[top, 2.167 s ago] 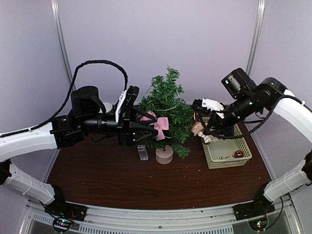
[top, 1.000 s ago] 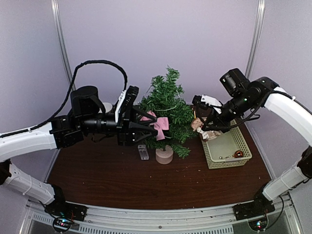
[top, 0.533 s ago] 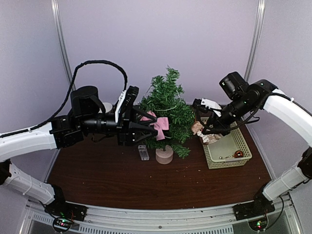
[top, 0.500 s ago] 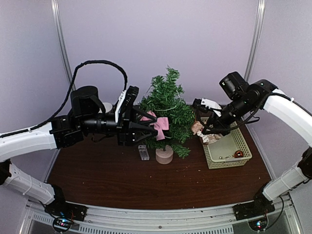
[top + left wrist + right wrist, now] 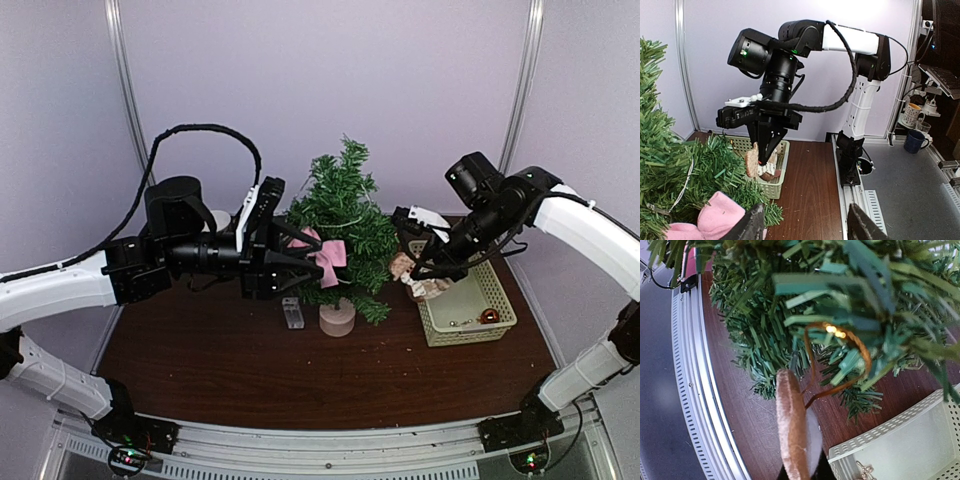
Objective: Decorate the small christmas tree
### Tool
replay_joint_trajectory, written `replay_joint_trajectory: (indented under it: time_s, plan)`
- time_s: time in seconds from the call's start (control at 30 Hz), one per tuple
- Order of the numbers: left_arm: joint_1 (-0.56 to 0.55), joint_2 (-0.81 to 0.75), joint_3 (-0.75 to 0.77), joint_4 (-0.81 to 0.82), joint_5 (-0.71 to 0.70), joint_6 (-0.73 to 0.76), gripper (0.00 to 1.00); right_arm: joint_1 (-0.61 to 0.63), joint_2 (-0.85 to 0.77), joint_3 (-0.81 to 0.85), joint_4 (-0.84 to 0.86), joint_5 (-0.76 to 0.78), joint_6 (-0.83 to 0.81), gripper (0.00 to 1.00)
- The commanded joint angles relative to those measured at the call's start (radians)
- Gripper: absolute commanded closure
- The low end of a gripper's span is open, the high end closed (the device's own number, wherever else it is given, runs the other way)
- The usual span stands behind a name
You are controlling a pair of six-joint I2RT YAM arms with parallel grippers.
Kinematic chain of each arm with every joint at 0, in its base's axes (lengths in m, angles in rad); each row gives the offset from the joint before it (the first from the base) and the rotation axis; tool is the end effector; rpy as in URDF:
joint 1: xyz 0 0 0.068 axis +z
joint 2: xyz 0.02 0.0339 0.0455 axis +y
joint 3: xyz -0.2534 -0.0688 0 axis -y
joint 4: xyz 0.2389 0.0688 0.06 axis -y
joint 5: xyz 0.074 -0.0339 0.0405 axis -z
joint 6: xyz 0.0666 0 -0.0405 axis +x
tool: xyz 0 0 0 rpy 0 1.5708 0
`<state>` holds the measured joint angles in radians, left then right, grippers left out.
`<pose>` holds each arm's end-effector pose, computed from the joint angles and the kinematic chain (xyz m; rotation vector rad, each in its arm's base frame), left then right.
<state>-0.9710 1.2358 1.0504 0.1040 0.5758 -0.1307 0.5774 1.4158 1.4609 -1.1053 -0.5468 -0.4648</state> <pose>0.1462 -0.2780 0.3572 1.1484 1.4010 -1.2841 0.2164 0.1823 0.3204 -1.4402 2.1317 0.7560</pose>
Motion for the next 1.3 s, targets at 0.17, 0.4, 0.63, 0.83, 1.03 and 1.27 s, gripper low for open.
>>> replay_joint_trajectory:
  time_s: [0.17,0.4,0.63,0.83,1.03,1.27]
  plan:
    - [0.008,-0.002,0.029,0.019,0.01,0.041,0.47,-0.002,-0.067,-0.018,0.005,-0.017,0.019,1.0]
    - [0.006,0.006,0.051,-0.014,-0.006,0.063,0.49,-0.002,-0.091,-0.025,0.012,-0.017,0.018,1.0]
    - [-0.002,-0.003,0.059,-0.072,-0.042,0.151,0.51,0.097,-0.128,0.002,-0.008,-0.031,0.042,1.0]
    - [-0.012,-0.001,0.065,-0.09,-0.073,0.194,0.52,0.293,-0.088,0.075,-0.058,0.081,0.056,1.0]
    - [-0.016,0.003,0.065,-0.09,-0.071,0.192,0.52,0.389,-0.049,0.157,-0.081,0.162,0.067,1.0]
    - [-0.017,0.001,0.065,-0.089,-0.076,0.186,0.52,0.392,0.064,0.279,-0.155,0.314,0.083,1.0]
